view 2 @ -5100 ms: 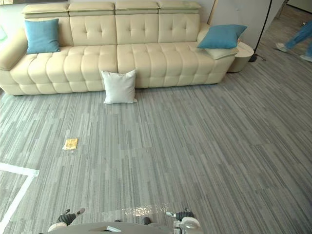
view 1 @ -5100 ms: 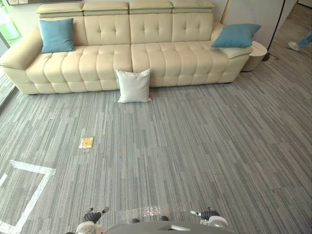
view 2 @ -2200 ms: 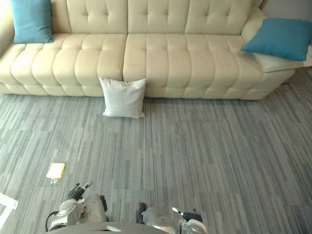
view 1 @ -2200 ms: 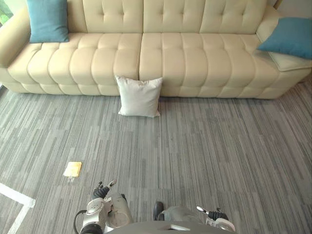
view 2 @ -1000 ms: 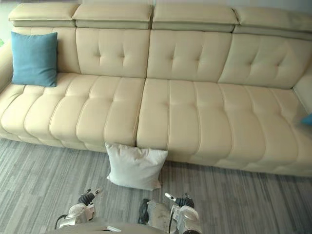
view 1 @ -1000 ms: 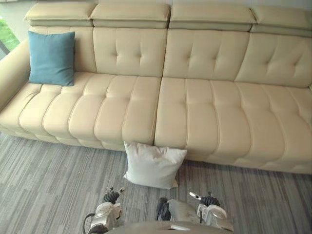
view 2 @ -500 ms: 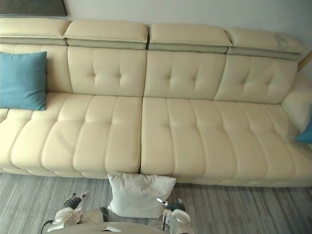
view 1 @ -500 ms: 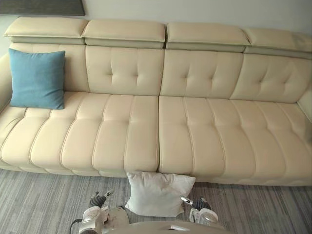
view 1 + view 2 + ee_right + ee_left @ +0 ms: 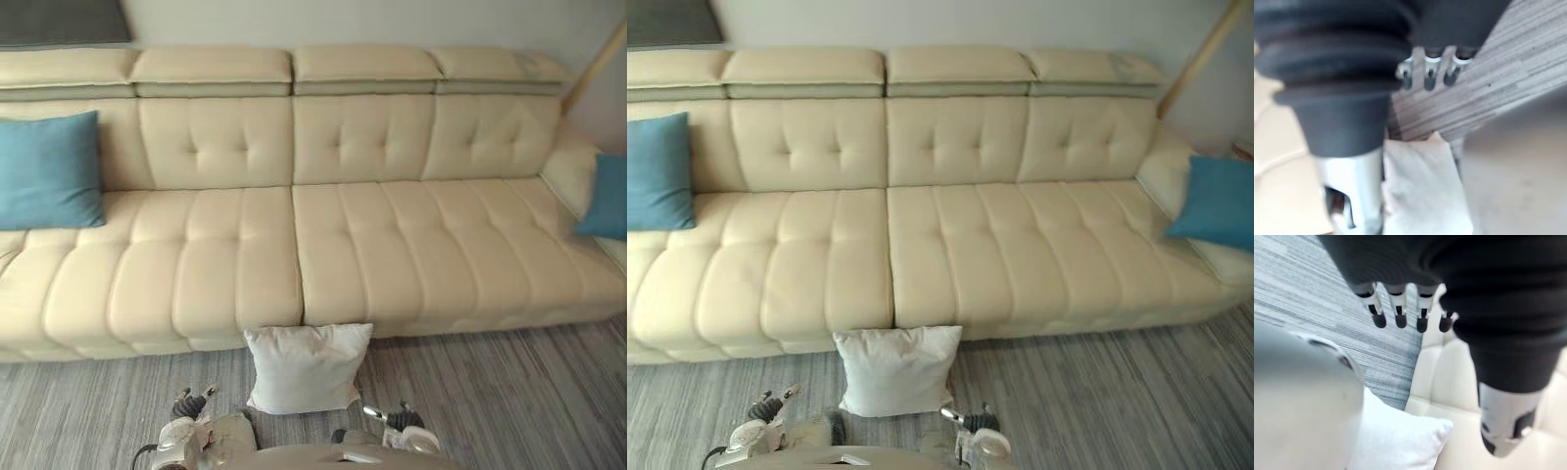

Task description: Pick up cushions and gather them together orderly.

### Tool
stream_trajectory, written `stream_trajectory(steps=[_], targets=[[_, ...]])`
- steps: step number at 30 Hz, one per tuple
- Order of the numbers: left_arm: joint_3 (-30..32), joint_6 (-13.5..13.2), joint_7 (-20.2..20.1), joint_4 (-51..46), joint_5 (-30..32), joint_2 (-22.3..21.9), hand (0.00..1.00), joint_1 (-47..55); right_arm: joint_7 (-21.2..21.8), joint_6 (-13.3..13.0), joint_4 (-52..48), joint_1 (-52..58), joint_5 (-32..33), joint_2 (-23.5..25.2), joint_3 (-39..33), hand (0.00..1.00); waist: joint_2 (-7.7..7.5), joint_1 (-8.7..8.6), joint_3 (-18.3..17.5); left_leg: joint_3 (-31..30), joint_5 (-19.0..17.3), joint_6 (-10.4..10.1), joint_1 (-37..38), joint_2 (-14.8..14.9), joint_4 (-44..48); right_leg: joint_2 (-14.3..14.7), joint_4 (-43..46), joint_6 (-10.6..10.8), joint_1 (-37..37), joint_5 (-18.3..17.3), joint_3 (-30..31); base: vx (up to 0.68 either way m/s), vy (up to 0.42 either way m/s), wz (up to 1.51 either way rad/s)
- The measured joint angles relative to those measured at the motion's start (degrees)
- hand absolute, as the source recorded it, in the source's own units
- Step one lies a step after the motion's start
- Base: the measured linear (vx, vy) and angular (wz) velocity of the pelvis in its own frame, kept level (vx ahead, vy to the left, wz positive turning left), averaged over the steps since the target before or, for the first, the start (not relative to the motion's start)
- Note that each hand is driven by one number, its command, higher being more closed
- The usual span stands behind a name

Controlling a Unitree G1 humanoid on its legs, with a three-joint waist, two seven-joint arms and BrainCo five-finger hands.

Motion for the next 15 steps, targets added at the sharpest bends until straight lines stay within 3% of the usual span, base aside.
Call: stream_trajectory(steps=[3,7,9,11,15], targets=[[-0.5,0.0,0.0,0.6,-1.2,1.7,0.0,-0.1,0.0,0.3,2.7,-0.6,0.0,1.2,0.2,0.0,-2.35,0.12,-0.6,-1.8,4.3,-0.1,-1.2,-3.1,-6.4,-0.6,-3.2,0.1,-0.2,1.3,-0.2,-0.03,0.033,0.59],[-2.8,0.0,0.2,1.3,-1.2,1.6,0.0,-0.7,-0.1,0.3,2.5,-1.1,0.2,0.3,0.0,0.0,-0.97,-0.6,-0.3,2.3,5.3,1.1,0.3,-3.4,-9.3,-2.1,-2.8,0.1,-0.4,1.4,-0.5,0.02,0.007,0.42],[-2.9,0.0,0.1,1.7,-1.1,1.4,0.0,-0.9,-0.1,0.4,2.5,-1.6,0.2,0.3,-0.2,0.0,-0.9,-0.67,-0.2,2.6,6.5,0.6,1.4,-4.5,-11.5,-2.3,-3.2,0.1,-0.3,1.3,0.6,0.07,0.019,0.02],[-4.4,0.0,-0.1,1.8,-1.0,1.3,0.0,-0.9,-0.1,0.4,2.5,-2.5,0.2,0.1,-1.0,0.0,0.08,-1.42,0.2,2.5,7.1,0.4,1.8,-5.2,-13.1,-2.5,-3.9,0.3,-0.4,1.2,1.0,0.12,-0.001,-0.08],[-6.8,0.0,-0.4,2.2,0.1,1.9,0.0,-0.9,0.0,0.4,2.5,-2.6,0.1,0.5,-2.3,0.0,-0.15,-1.53,0.2,3.4,9.9,0.6,4.2,-5.6,-17.5,-2.2,-5.7,0.9,0.8,2.9,2.0,0.19,-0.027,-0.1]])
